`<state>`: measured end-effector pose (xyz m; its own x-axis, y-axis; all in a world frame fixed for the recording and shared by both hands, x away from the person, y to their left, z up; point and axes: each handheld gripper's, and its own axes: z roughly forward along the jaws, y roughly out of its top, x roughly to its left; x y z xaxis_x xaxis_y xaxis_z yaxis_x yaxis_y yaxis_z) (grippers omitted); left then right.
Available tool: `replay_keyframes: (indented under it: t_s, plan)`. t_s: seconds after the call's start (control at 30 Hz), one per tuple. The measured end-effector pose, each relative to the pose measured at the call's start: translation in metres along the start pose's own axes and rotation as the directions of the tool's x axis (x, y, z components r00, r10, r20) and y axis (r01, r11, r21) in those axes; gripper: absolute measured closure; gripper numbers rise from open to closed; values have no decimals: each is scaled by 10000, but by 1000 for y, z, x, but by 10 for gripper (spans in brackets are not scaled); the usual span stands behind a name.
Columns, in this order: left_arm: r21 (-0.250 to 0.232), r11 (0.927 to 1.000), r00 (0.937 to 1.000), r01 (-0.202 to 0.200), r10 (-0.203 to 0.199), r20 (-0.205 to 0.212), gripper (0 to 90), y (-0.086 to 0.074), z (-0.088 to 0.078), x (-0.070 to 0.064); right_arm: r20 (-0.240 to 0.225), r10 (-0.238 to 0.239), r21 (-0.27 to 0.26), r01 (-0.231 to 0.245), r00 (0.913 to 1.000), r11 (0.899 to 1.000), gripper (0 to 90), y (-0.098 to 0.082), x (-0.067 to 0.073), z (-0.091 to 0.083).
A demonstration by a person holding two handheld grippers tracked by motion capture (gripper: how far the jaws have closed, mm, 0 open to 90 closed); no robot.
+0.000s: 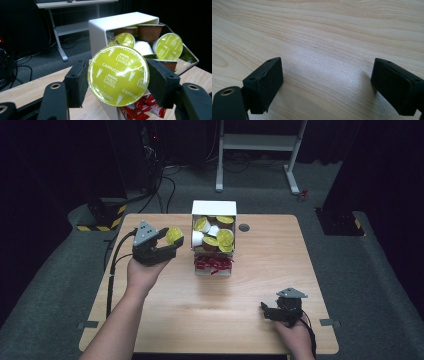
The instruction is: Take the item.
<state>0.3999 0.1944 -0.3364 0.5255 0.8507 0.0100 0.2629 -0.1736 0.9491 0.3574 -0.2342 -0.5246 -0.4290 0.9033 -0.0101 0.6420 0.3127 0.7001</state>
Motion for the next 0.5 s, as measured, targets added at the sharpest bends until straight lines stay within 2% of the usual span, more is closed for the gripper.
replay_keyframes:
  t_s: [0.27, 0.5]
  plan:
    - [169, 9998, 9998, 39, -36, -174, 384, -12, -3, 7, 14, 41, -4, -41, 10000, 10000, 113, 0, 0, 0]
    - [305, 9992, 9993, 268, -260, -268, 384, -24, -4, 13, 15, 44, -5, -44, 10000, 10000, 113, 0, 0, 0]
